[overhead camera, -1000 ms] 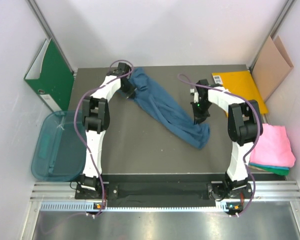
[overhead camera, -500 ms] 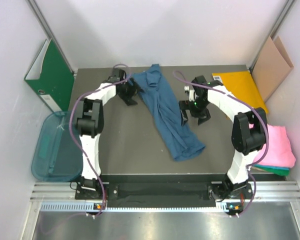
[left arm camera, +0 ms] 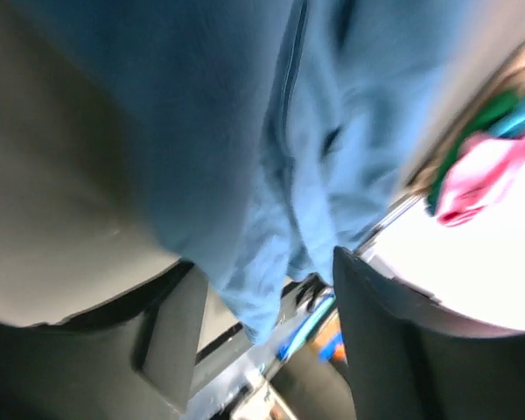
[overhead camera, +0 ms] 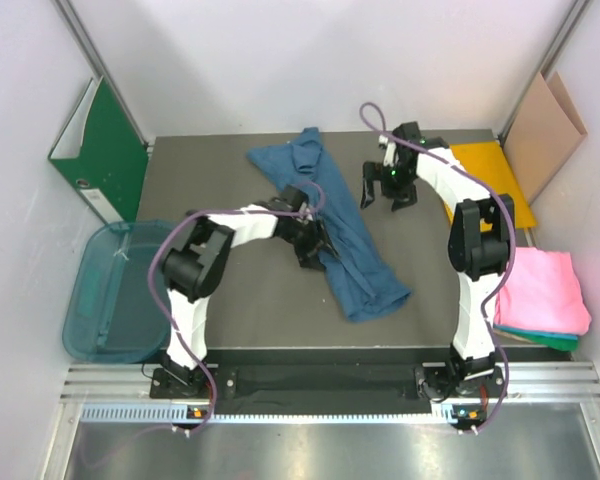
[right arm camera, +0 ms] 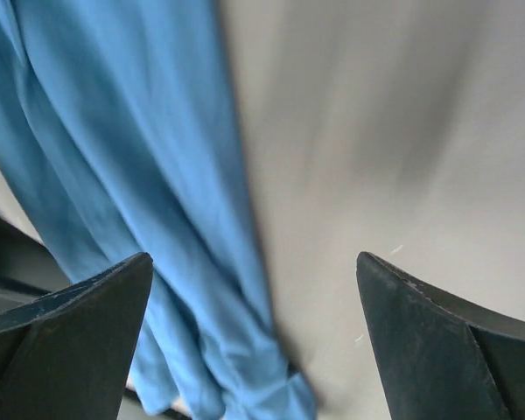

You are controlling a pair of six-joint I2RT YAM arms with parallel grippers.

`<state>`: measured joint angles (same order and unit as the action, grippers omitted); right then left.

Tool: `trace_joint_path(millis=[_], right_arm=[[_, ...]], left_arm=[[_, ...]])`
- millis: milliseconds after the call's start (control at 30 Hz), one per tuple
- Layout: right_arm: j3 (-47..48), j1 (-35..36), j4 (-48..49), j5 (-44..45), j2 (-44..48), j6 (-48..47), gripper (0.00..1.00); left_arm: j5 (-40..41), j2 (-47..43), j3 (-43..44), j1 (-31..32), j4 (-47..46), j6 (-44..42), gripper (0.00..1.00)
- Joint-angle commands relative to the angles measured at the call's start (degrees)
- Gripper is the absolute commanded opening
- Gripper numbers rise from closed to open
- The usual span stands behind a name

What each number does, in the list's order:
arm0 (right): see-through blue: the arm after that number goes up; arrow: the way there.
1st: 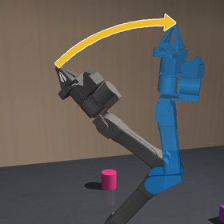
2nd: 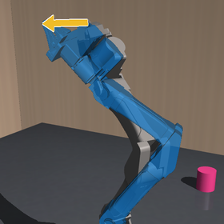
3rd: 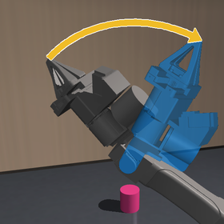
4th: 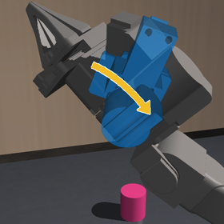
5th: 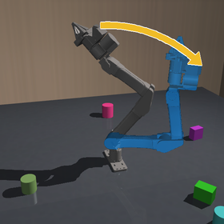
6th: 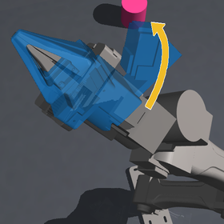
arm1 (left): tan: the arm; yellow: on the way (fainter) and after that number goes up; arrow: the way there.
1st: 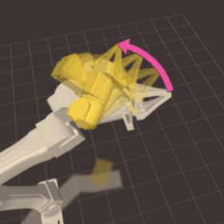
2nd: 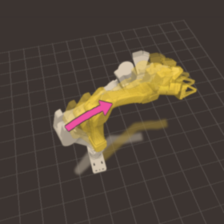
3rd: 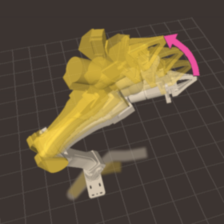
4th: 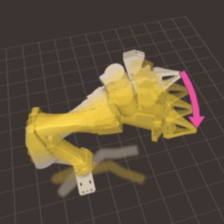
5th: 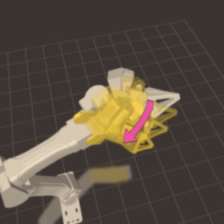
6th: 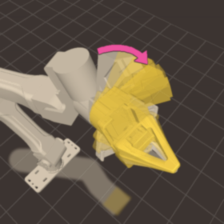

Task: Fold and stack the t-shirts
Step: Rotate the tshirt 90 degrees

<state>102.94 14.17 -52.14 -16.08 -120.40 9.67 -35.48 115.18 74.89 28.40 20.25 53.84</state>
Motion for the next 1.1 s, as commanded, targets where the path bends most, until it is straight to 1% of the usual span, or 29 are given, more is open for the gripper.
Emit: trace_joint_path(millis=[0,33,67,100,133,233,267,333,467,500,600,667,700,733,767,800,833,867,933,1067], right_arm=[[8.7,-2.9,0.0,-1.7,-0.1,0.5,1.0],[9.1,-3.5,-0.2,-1.8,0.0,0.6,1.0],[9.0,-3.8,-0.2,-1.9,0.2,0.5,1.0],[8.3,-4.0,-0.2,-2.3,0.5,0.4,1.0],[7.6,-4.2,0.0,-2.4,0.8,0.2,1.0],[4.2,-4.1,0.7,-3.1,2.0,0.0,1.0],[3.2,-4.2,1.5,-3.3,2.4,-0.1,1.0],[0.5,-4.2,2.4,-3.8,3.2,0.0,1.0],[-1.5,-3.9,3.4,-4.6,3.4,0.3,1.0],[-1.5,-3.7,3.4,-4.8,3.0,0.3,1.0],[-1.1,-3.2,3.7,-5.2,2.2,0.3,0.99],[-0.8,-2.8,4.1,-5.5,1.8,0.4,1.0],[-0.7,-2.5,5.2,-5.6,1.4,0.6,1.0],[-0.6,-2.1,5.9,-5.7,1.2,0.9,1.0],[-0.6,-1.9,6.4,-6.3,1.0,1.0,1.0],[-0.3,-1.3,7.2,-6.7,0.4,1.6,1.0],[-0.1,-0.8,8.8,-7.0,0.2,1.8,1.0],[0.4,-0.4,9.2,-7.1,-0.3,2.0,1.0],[2.4,1.4,10.2,-7.3,-1.7,2.7,1.0],[6.6,3.8,10.7,-9.7,-4.2,4.5,1.0]], left_arm=[[-2.0,6.5,3.6,5.5,3.7,-0.3,0.46],[-1.9,7.3,4.1,6.0,6.7,-1.0,0.09],[-1.2,8.6,4.6,6.3,8.7,-1.5,0.0],[-0.5,8.8,5.1,6.2,10.7,-2.5,0.0],[0.3,8.8,5.1,6.1,14.6,-3.5,0.0],[4.7,7.4,4.6,4.9,21.5,-7.3,0.0],[6.7,5.9,3.9,3.8,25.1,-8.1,0.0],[8.7,2.9,3.0,2.5,27.9,-10.8,0.0],[13.8,-0.8,2.0,-2.9,37.5,-15.4,0.0],[16.3,-1.4,2.0,-3.8,39.1,-17.0,0.0],[20.3,-3.1,1.5,-7.4,44.0,-20.0,0.0],[21.0,-4.5,0.4,-9.7,45.1,-21.6,0.0],[21.2,-5.1,0.2,-10.0,45.9,-22.7,0.07],[21.2,-6.4,0.3,-10.2,46.0,-23.4,0.16],[20.8,-7.3,0.3,-10.0,45.8,-24.0,0.29],[20.4,-8.2,0.5,-10.0,45.3,-24.2,0.45],[19.2,-10.6,0.6,-10.0,44.7,-24.2,0.66],[19.1,-11.8,0.8,-9.9,44.2,-24.1,0.73],[19.3,-15.7,1.3,-9.5,42.9,-23.2,0.82],[25.1,-21.6,1.5,-7.3,43.3,-23.0,0.83]])
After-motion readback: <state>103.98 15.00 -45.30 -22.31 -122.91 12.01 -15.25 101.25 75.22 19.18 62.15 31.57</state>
